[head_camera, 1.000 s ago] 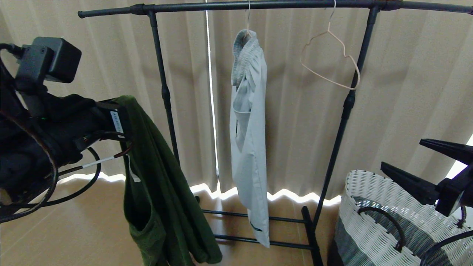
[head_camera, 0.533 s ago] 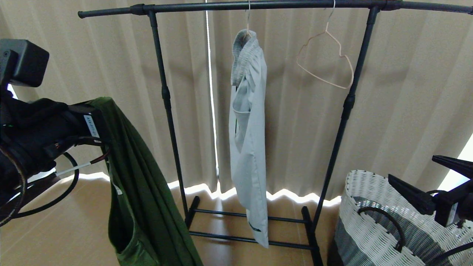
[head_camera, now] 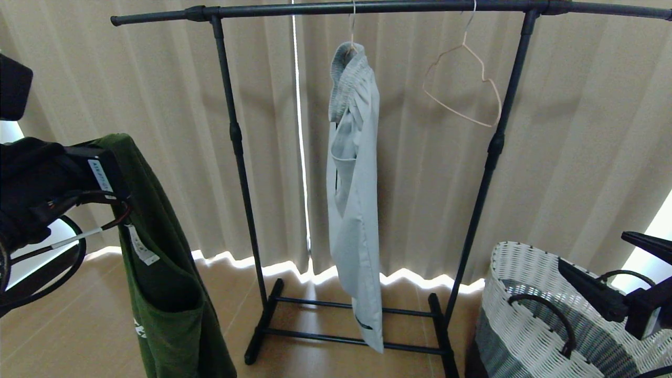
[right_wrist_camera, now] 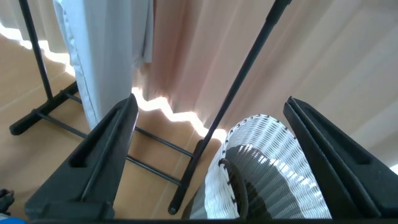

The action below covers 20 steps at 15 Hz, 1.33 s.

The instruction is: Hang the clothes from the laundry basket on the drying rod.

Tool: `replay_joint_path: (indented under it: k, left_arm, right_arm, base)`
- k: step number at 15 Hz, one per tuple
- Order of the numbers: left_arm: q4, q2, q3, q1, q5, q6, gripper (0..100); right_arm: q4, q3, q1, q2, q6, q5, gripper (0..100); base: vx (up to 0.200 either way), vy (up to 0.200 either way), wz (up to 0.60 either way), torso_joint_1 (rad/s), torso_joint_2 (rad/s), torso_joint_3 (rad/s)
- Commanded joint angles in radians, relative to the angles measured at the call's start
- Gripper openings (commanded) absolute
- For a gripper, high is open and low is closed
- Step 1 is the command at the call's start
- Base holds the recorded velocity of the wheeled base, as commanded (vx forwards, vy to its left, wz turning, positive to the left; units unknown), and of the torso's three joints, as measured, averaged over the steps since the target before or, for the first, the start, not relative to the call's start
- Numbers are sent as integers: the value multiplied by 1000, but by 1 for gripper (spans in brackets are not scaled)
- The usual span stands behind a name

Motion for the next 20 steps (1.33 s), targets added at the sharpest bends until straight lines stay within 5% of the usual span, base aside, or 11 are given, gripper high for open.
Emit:
replay_joint_path:
  k: [1,2,20]
  left_arm:
    - [-1,-1,0,1,0,1,0]
    - [-2,-3,0,4,2,30,0]
    - [-2,-26,49,7,-3,34,0]
  right_arm:
    - [-5,15,1,-4,-1,1,100]
    - [-60,81,4,-13,-11,4,100]
    - [-65,79,1,-33,-54,5,100]
  base:
    - [0,0,0,0,0,0]
    - [0,0,0,0,0,0]
    - [0,0,0,38,-49,-52]
